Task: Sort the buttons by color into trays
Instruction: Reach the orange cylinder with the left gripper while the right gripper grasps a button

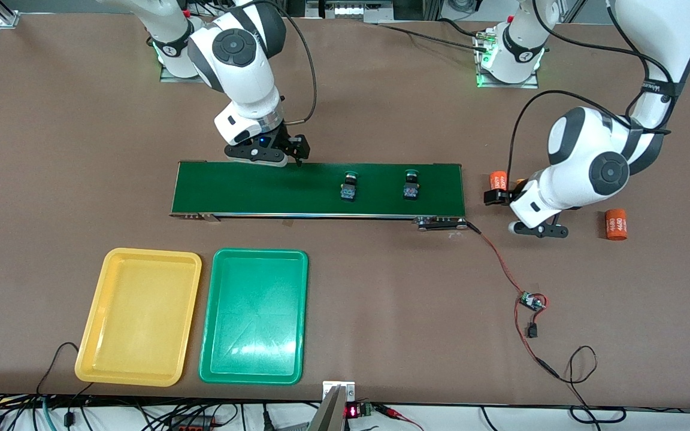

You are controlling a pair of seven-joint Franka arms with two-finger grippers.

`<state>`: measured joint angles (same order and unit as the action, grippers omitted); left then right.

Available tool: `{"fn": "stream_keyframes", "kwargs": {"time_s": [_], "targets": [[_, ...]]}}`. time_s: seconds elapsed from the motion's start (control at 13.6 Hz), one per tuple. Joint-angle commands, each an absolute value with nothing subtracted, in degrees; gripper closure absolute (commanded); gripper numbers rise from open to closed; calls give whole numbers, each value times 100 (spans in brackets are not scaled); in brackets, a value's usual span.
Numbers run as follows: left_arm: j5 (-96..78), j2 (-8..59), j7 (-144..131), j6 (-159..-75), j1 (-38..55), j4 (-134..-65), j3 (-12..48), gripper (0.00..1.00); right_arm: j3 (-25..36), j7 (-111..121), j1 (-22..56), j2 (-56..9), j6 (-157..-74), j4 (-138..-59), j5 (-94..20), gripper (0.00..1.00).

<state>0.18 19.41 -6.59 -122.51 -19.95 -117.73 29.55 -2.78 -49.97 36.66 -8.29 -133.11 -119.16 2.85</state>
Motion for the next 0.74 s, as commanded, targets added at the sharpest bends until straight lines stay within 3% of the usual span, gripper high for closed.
{"fn": "stream_keyframes", "kwargs": {"time_s": [0.0, 0.29, 0.66], "targets": [[-114, 1846, -221, -12331, -2161, -12154, 3015, 0, -264, -5115, 3709, -1106, -13420, -11743, 290, 0], [-106, 1846, -193, -13031, -2285, -12813, 3015, 0, -255, -5186, 4016, -1670, -13641, -11321, 185, 0], [-105, 2074, -193, -13499, -2294, -13051, 3015, 0, -255, -5168, 4140, -2328, -13597, -10653, 193, 0]]}}
